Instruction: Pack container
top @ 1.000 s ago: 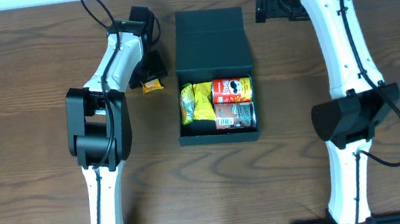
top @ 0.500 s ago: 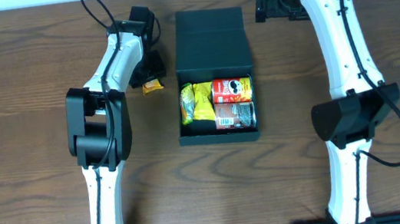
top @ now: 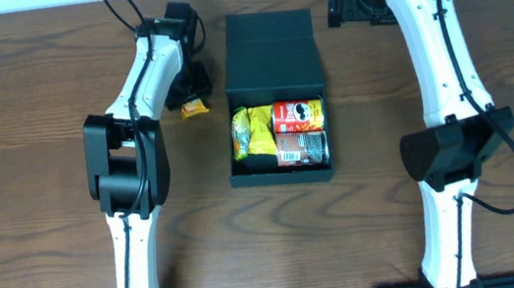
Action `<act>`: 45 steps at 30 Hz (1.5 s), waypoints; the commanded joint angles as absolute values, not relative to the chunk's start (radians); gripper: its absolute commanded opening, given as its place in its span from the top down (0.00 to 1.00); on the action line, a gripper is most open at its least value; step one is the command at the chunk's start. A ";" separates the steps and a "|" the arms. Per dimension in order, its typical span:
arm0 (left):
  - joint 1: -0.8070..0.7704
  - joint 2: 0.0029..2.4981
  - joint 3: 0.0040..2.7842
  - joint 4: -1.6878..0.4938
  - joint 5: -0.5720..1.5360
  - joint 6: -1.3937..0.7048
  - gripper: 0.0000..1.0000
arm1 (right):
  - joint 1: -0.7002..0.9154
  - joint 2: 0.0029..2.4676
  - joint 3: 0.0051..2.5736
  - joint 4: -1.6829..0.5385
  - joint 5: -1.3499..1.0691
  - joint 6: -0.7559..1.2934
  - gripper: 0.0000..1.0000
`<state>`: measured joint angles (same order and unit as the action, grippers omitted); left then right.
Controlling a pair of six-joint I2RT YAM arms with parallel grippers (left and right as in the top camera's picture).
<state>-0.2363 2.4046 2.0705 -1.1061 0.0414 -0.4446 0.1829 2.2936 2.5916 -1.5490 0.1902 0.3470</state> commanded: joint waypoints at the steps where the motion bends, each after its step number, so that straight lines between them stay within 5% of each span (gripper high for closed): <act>1: -0.234 2.423 2.124 -1.144 0.027 -0.441 0.50 | 0.183 2.289 2.604 -1.541 0.191 0.335 0.01; 45: -0.467 2.333 2.361 -1.537 0.210 -0.254 0.54 | 0.182 2.289 2.604 -1.520 0.191 0.335 0.01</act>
<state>-0.4351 2.3730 2.3402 -1.5333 0.1593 -0.2642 0.1829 2.2936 2.5916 -1.5208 0.1902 0.3470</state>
